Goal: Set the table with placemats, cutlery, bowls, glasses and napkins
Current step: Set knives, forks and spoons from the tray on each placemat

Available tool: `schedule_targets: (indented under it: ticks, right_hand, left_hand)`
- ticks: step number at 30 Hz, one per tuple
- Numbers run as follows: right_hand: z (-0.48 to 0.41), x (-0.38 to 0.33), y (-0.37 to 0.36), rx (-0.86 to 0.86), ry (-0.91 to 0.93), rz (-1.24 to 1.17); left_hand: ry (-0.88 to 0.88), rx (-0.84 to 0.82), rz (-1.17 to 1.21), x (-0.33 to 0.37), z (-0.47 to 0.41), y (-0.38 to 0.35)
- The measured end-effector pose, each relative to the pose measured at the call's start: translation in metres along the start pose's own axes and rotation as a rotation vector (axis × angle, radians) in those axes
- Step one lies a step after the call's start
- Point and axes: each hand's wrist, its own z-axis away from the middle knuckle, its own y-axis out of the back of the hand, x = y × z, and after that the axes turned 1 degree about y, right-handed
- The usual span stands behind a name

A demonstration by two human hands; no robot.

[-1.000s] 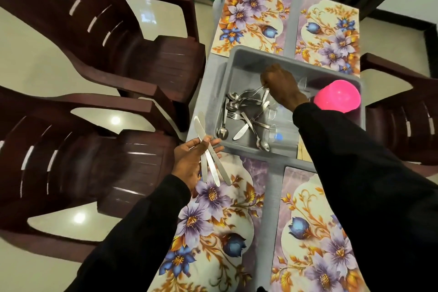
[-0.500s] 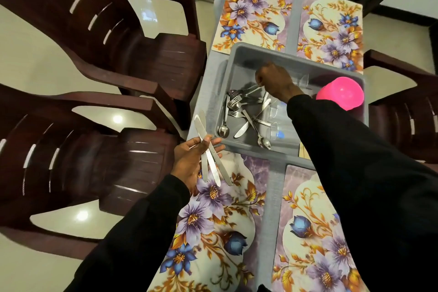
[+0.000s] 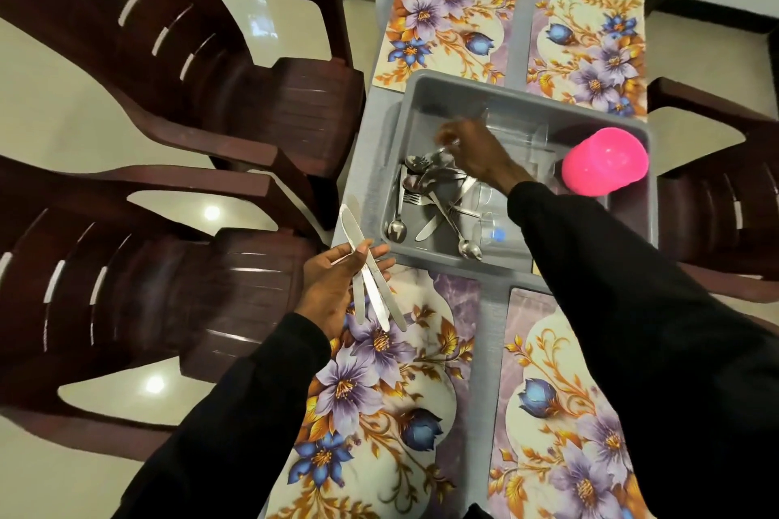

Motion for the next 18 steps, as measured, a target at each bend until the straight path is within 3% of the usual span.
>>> schedule_targets:
  ticks: [7, 14, 18]
  right_hand:
    - [0.048, 0.001, -0.018, -0.287, -0.010, 0.227]
    - [0.064, -0.012, -0.048, -0.138, 0.256, 0.365]
    - [0.058, -0.015, -0.050, -0.127, 0.173, 0.535]
  left_hand:
    - [0.007, -0.025, 0.011, 0.004, 0.002, -0.001]
    - [0.011, -0.016, -0.027, -0.002, 0.002, -0.003]
    - [0.006, -0.020, -0.039, -0.004, 0.003, -0.005]
